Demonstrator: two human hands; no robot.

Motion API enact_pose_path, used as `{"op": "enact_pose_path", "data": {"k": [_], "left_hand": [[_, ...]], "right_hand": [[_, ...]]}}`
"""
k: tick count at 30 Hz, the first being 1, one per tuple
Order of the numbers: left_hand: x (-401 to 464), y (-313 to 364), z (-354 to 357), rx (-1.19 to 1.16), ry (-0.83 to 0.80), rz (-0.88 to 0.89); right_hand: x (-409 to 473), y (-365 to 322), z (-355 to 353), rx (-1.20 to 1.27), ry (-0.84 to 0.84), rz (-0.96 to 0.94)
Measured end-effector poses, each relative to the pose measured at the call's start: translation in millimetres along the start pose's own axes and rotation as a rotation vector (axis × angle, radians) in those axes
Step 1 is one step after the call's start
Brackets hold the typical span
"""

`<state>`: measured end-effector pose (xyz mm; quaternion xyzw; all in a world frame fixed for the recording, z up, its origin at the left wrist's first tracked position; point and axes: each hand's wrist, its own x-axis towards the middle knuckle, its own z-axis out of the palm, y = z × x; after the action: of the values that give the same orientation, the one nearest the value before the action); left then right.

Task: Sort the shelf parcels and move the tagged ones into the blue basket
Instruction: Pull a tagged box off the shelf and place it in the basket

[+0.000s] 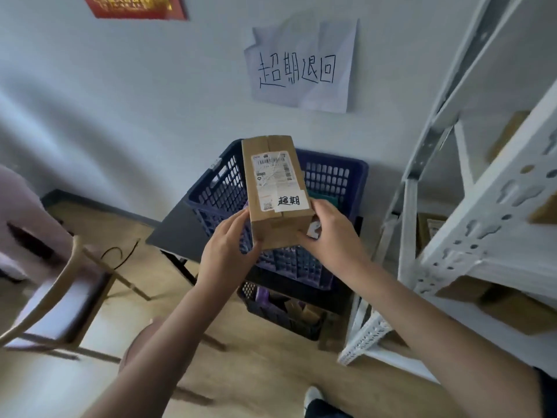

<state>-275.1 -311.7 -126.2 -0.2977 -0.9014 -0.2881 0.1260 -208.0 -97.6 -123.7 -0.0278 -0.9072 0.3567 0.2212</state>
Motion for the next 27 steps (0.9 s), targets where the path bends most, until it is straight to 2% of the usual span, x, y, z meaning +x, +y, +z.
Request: {"op": "enact_pose_path", "data": {"k": [5,11,19,27], "left_hand": [[63.8,-9.0,25.5,-0.060,-0.068,-0.022],[115.0,-44.2,53.1,-0.117,-0.244,-0.027],[178.4,-85.6,91.6,-0.211,-0.506,0.200],[211.2,-107.1,133.7,-0.261,-0.789,0.308]], "right_hand": [[43.7,29.7,12.8,0.001,0.032,0.104],[68.5,49.8,40.6,-0.035,0.041,0.243],[82.1,66.1,73.7,-0.115,0.152,0.565],[96.4,94.2,88.1,-0.262,0.080,0.776]]}}
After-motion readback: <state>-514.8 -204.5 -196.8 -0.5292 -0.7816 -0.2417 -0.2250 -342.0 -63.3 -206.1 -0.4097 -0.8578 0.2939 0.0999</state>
